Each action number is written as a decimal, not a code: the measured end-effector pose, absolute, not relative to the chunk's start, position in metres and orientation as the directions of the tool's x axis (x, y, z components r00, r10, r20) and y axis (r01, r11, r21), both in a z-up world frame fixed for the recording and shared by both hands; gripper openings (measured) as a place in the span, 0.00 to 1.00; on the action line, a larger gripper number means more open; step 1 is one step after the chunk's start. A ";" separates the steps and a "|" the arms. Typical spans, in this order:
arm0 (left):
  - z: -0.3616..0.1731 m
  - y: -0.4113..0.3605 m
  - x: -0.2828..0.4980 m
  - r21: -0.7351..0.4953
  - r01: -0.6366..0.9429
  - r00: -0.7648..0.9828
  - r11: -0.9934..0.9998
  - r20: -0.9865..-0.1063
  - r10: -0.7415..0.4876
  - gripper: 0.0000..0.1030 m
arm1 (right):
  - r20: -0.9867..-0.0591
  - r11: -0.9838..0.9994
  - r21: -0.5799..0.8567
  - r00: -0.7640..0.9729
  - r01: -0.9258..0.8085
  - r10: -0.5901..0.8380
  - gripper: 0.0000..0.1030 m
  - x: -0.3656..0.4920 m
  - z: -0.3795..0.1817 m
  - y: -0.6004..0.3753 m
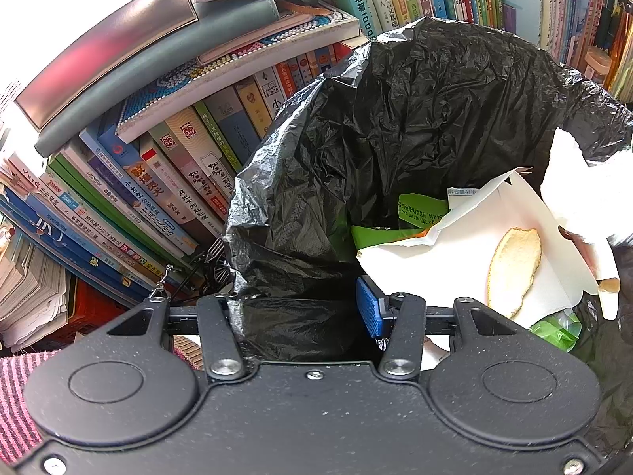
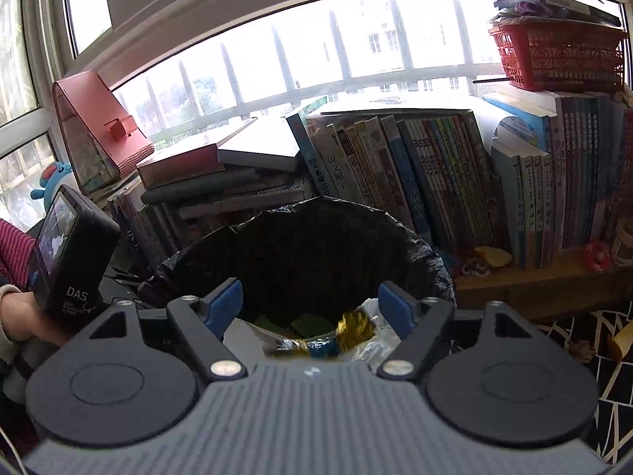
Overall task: Collect trash
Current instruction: 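Carry the candy wrapper over the bin and open the right gripper, then move the right gripper to the white paper scrap on the cloth, then grasp the white paper scrap with the right gripper and lift, then carry the white paper scrap over the bin and open the right gripper, then move the right gripper back to the bread crust on the cloth, then grasp the bread crust with the right gripper, then lift the bread crust and carry it over the bin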
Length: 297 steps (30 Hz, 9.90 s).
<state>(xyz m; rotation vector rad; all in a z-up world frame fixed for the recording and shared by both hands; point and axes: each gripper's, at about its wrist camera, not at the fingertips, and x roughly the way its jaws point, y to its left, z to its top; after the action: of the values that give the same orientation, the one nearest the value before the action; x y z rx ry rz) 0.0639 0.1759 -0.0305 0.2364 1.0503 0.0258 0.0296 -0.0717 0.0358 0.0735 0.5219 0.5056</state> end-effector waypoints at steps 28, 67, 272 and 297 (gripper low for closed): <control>-0.030 0.175 0.064 0.204 0.091 0.500 0.975 -0.856 0.132 0.46 | -0.612 0.974 0.151 0.790 0.166 -0.040 0.91 0.086 -0.055 -0.206; -0.030 0.174 0.064 0.207 0.086 0.503 0.974 -0.853 0.137 0.46 | -0.655 0.989 -0.005 0.747 0.147 -0.115 0.53 0.098 -0.112 -0.194; -0.031 0.178 0.064 0.219 0.069 0.510 0.973 -0.846 0.154 0.48 | -0.680 0.902 0.084 0.686 0.424 -0.259 0.32 0.132 -0.061 -0.278; -0.030 0.178 0.060 0.205 0.076 0.521 0.976 -0.843 0.137 0.48 | -0.378 0.854 0.461 0.818 -0.240 0.434 0.35 0.019 0.021 -0.139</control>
<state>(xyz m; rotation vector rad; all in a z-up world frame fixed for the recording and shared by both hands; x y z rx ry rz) 0.0598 0.1776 -0.0298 0.2272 1.0250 0.0370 0.0187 -0.1388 0.0207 0.4105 0.4945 0.3705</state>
